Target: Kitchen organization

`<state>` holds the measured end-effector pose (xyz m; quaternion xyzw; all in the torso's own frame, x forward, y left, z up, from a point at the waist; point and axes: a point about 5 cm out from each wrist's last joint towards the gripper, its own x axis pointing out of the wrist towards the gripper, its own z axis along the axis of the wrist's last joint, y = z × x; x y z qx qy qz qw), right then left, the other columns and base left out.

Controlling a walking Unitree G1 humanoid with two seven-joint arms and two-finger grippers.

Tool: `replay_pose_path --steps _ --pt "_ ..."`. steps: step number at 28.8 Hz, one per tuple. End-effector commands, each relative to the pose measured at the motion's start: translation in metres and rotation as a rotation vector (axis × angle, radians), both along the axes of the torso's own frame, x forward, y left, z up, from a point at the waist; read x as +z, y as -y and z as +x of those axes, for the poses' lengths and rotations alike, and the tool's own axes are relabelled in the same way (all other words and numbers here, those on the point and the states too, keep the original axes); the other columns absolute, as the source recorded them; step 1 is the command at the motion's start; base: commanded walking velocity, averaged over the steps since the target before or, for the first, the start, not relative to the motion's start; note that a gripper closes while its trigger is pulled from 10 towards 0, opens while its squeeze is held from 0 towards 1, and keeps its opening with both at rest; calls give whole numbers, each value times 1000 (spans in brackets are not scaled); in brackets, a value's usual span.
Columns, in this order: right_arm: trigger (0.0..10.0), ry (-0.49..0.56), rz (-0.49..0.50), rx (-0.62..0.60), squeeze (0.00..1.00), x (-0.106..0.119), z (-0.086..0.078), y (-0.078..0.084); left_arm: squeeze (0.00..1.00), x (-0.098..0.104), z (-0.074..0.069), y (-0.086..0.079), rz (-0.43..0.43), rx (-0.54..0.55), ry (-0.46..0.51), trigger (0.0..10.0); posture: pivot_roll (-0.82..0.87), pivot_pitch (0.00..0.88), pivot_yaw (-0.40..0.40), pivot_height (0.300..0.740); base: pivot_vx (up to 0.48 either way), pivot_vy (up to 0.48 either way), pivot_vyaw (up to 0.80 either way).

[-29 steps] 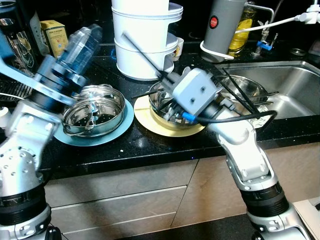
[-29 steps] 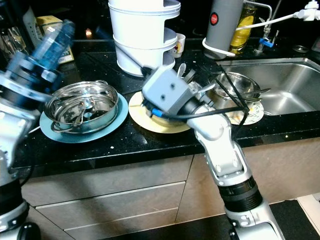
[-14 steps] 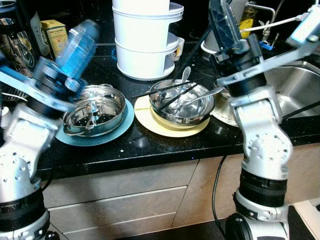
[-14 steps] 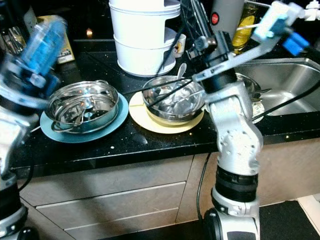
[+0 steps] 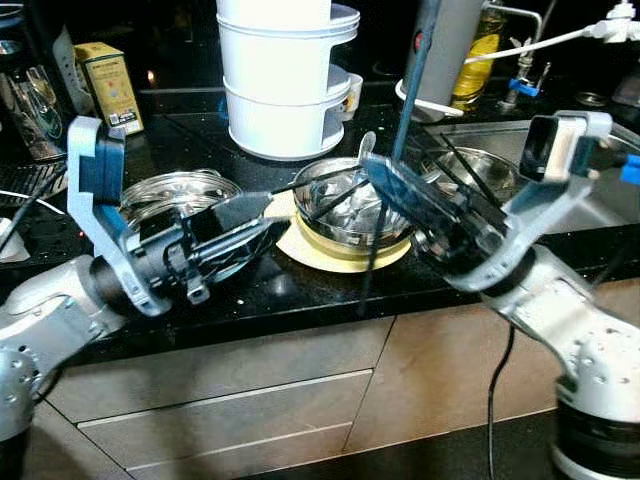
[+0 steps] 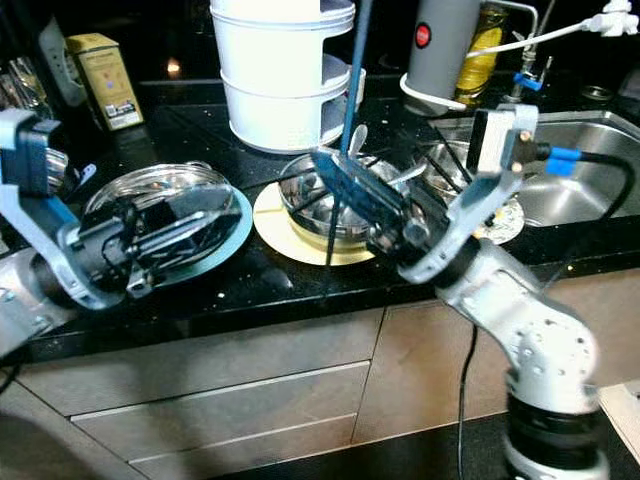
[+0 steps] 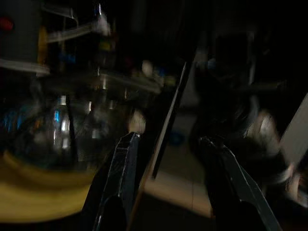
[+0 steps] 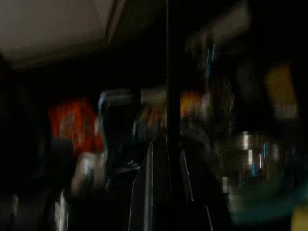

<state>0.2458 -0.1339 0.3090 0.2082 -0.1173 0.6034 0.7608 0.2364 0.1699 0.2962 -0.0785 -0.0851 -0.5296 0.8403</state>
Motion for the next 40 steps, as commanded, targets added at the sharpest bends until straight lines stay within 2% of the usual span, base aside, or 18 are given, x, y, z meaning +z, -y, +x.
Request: replay_pose_path --steps 1,4,6,10,11,13,16,18,20,22,24,25,27,30,31,35,38,40 --pt "0 -4 -52 50 0 -5 -6 -6 0 -9 -1 1 71 -11 -20 10000 -50 135 -26 740 0 0 0" --pt "0 -24 -196 44 0 -20 -8 -5 0 -23 -2 1 175 -5 -63 10000 -51 130 -24 740 0 0 0" --pt "0 -24 -196 44 0 -20 -8 -5 0 -23 -2 1 175 -5 -63 10000 -51 130 -24 740 0 0 0" --pt "0 -60 -465 46 0 -57 -12 -8 0 -53 -5 5 307 -10 -197 10000 -54 125 -21 740 0 0 0" --pt "0 -60 -465 46 0 -57 -12 -8 0 -53 -5 5 307 -10 -197 10000 -54 125 -21 740 0 0 0" --pt "0 -84 -565 48 0 -75 -13 -8 0 -75 -10 10 413 -24 -271 10000 -56 123 -18 740 0 0 0" --pt "0 -101 -629 51 0 -86 -14 -6 0 -91 -17 12 480 -49 -323 10000 -59 121 -16 740 0 0 0" --pt "0 -137 -749 55 0 -106 -17 0 0 -114 -27 13 571 -68 -395 10000 -58 119 -16 740 0 0 0" --pt "0 -137 -749 55 0 -106 -17 0 0 -114 -27 13 571 -68 -395 10000 -58 119 -16 740 0 0 0" --pt "0 -151 -801 58 0 -114 -18 4 0 -122 -29 13 604 -52 -416 10000 -57 122 -19 740 0 0 0" --pt "0 -182 -888 54 0 -129 -20 10 0 -138 -31 11 707 -4 -448 10000 -53 121 -22 740 0 0 0" --pt "0 -182 -888 54 0 -129 -20 10 0 -138 -31 11 707 -4 -448 10000 -53 121 -22 740 0 0 0" --pt "0 -194 -935 41 0 -136 -19 14 0 -146 -31 8 761 43 -463 10000 -58 125 -17 740 0 0 0" --pt "0 -267 -1089 12 0 -165 -21 28 0 -167 -31 5 871 180 -542 10000 -50 125 -7 740 0 0 0" --pt "0 -267 -1089 12 0 -165 -21 28 0 -167 -31 5 871 180 -542 10000 -50 125 -7 740 0 0 0" --pt "0 -358 -1262 26 0 -214 -32 40 0 -205 -30 13 986 291 -593 10000 -44 130 -8 740 0 0 0" --pt "0 -383 -1280 15 0 -227 -34 40 0 -219 -36 15 1016 288 -625 10000 -44 130 -8 740 0 0 0" --pt "0 -448 -1287 -87 0 -255 -30 39 0 -246 -47 16 1071 298 -664 10000 -51 132 -12 740 0 0 0"
